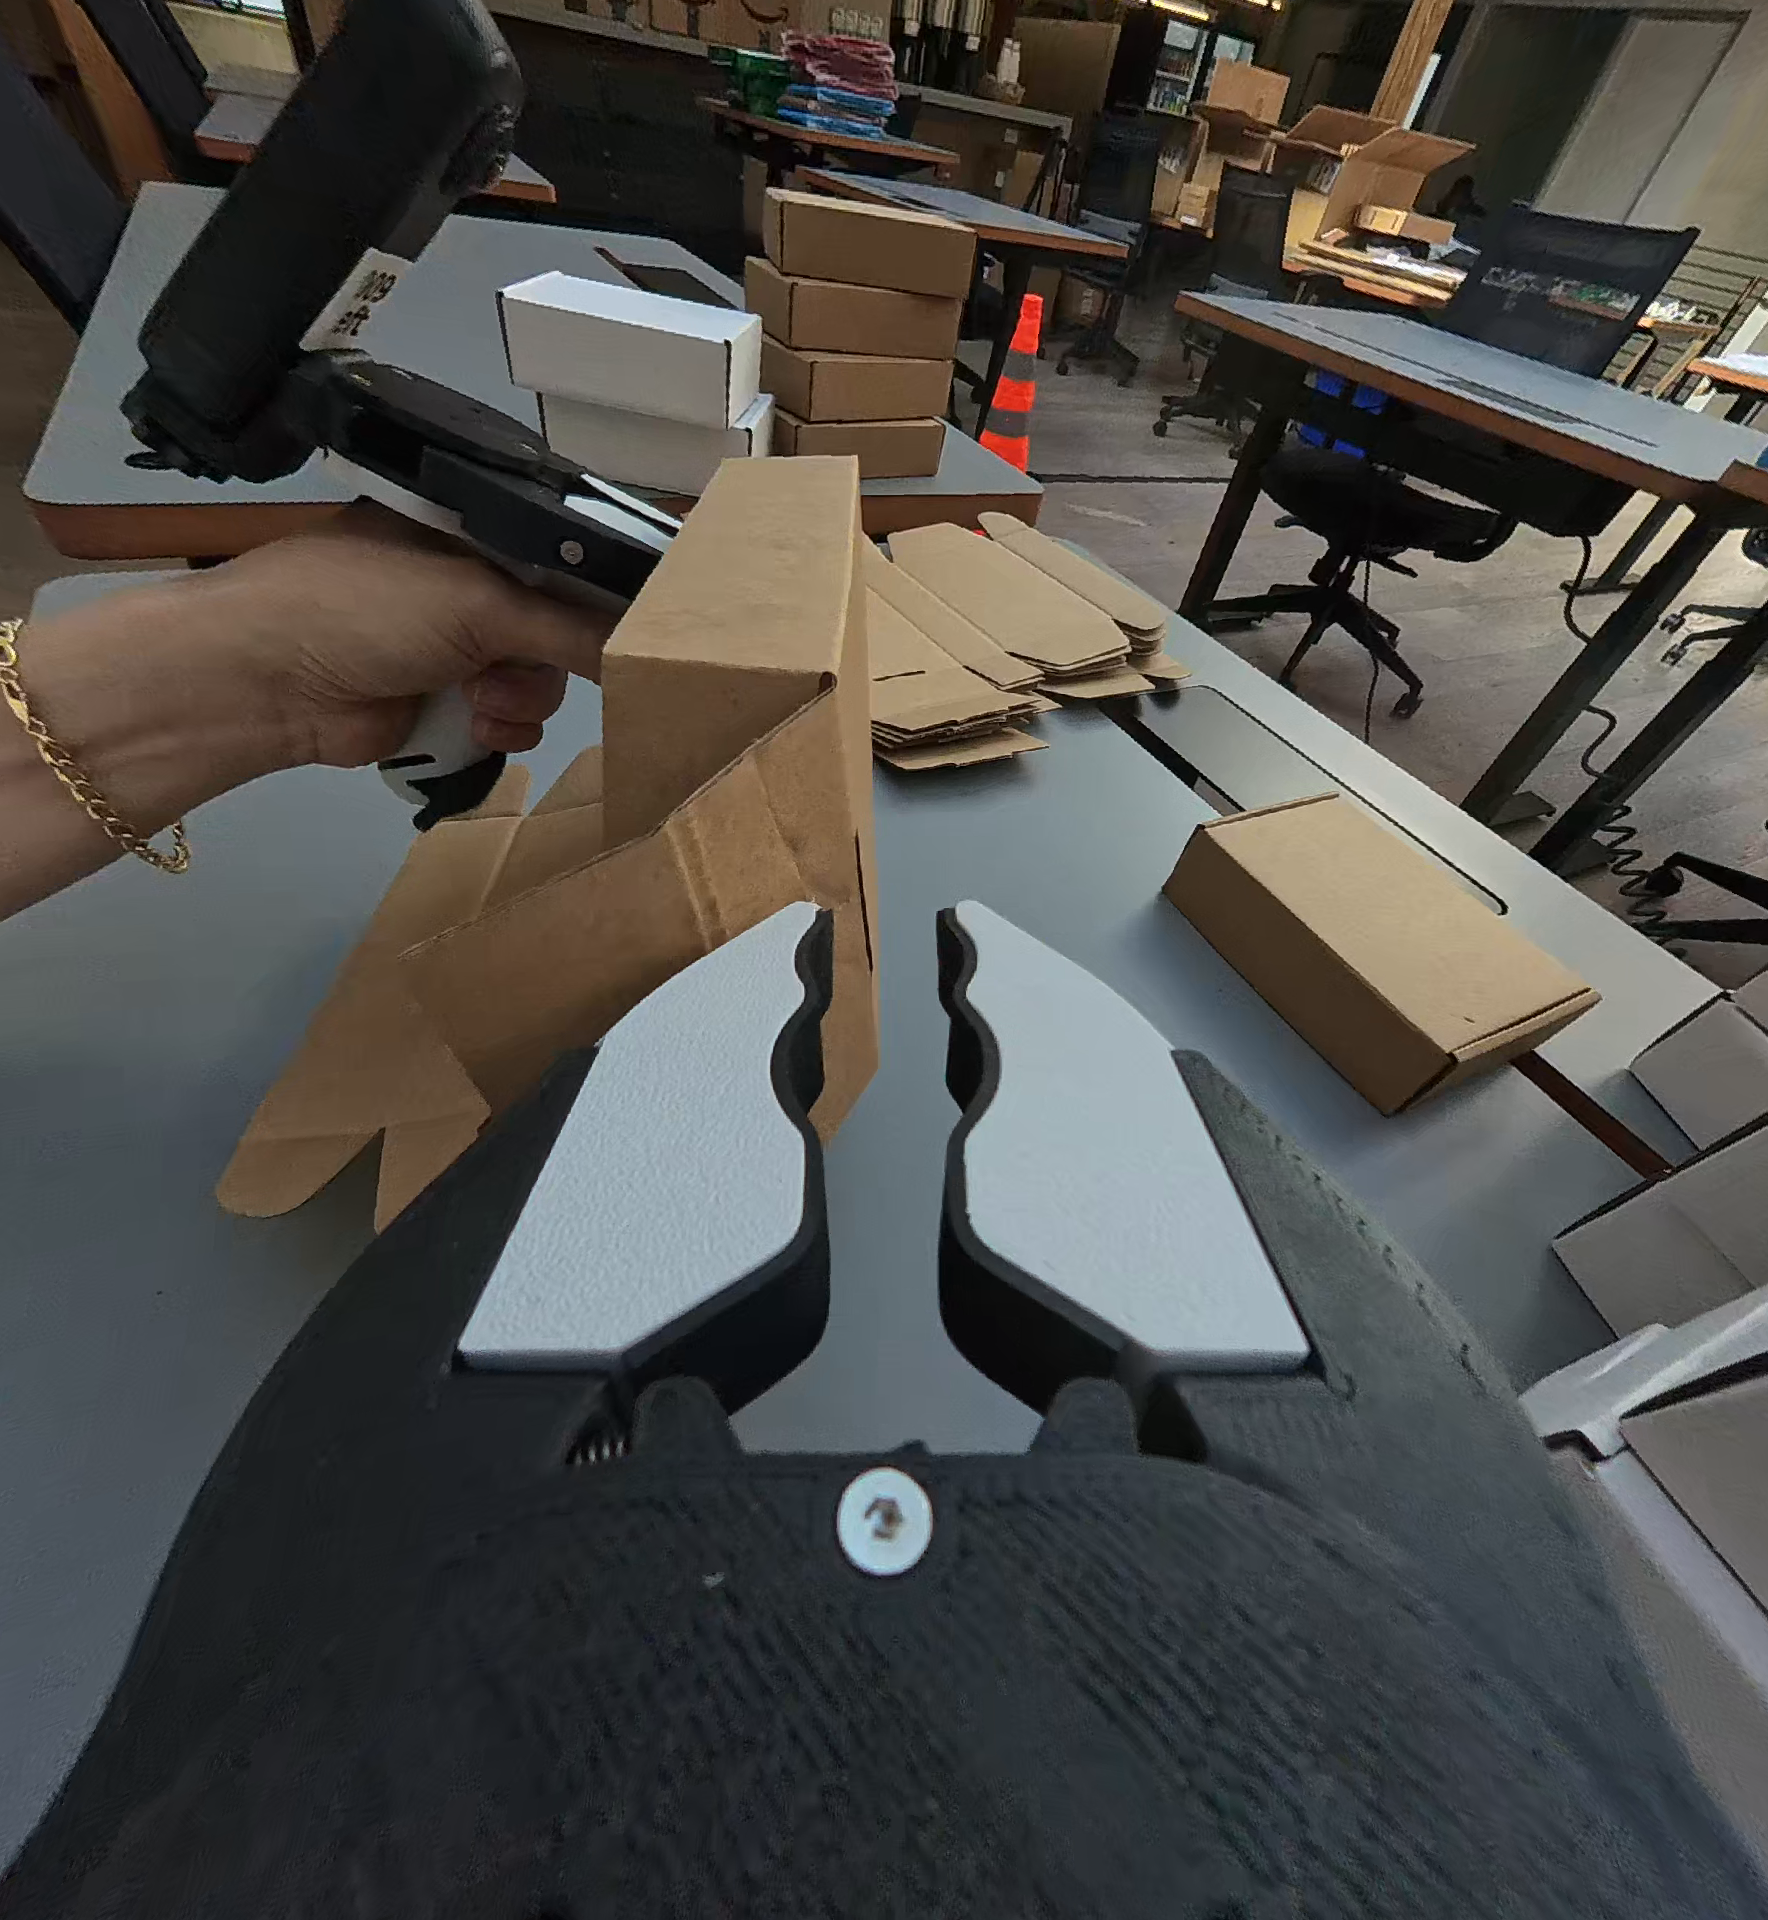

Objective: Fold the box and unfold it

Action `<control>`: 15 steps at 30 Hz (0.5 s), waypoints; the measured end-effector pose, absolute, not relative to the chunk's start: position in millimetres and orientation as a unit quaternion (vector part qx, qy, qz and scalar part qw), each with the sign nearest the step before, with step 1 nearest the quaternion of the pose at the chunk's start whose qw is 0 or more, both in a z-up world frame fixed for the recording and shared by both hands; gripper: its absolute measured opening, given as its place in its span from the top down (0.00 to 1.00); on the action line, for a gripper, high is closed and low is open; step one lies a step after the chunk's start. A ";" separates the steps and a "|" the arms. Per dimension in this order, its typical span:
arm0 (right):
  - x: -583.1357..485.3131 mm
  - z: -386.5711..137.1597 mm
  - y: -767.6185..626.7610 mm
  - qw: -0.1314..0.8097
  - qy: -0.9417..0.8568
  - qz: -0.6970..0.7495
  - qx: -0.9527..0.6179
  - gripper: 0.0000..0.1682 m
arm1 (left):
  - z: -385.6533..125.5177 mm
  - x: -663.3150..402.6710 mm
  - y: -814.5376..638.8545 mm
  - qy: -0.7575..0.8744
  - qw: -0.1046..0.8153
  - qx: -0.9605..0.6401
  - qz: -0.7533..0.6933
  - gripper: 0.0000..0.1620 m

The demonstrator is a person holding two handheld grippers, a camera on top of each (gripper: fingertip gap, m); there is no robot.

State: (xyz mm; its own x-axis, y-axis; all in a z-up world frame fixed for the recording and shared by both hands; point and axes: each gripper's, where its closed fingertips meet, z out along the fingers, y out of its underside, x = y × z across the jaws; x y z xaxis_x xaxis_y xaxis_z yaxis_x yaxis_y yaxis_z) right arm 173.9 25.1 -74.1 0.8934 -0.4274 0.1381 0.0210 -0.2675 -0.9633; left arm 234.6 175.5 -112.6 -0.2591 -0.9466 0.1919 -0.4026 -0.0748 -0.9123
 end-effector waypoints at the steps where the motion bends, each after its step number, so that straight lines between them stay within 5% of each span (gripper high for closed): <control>1: 171.1 -73.7 27.1 0.594 0.128 -0.186 -0.772 0.91 | -112.6 234.6 175.5 0.620 0.274 -0.544 -0.494 0.96; 4: 162.0 -73.1 33.7 0.606 0.111 -0.173 -0.769 1.00 | -112.0 234.9 175.5 0.616 0.273 -0.546 -0.498 0.96; 15: 153.8 -75.5 40.5 0.608 0.059 -0.191 -0.768 1.00 | -116.0 233.3 178.5 0.610 0.264 -0.551 -0.505 0.96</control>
State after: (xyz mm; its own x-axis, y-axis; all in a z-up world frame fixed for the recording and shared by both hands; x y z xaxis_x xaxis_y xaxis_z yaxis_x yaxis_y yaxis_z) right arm 153.8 40.5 -75.5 0.9199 -0.3230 0.2226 0.1425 -0.2536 -0.9568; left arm 233.3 178.5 -116.0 -0.2542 -0.9386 0.2331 -0.4054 -0.1154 -0.9068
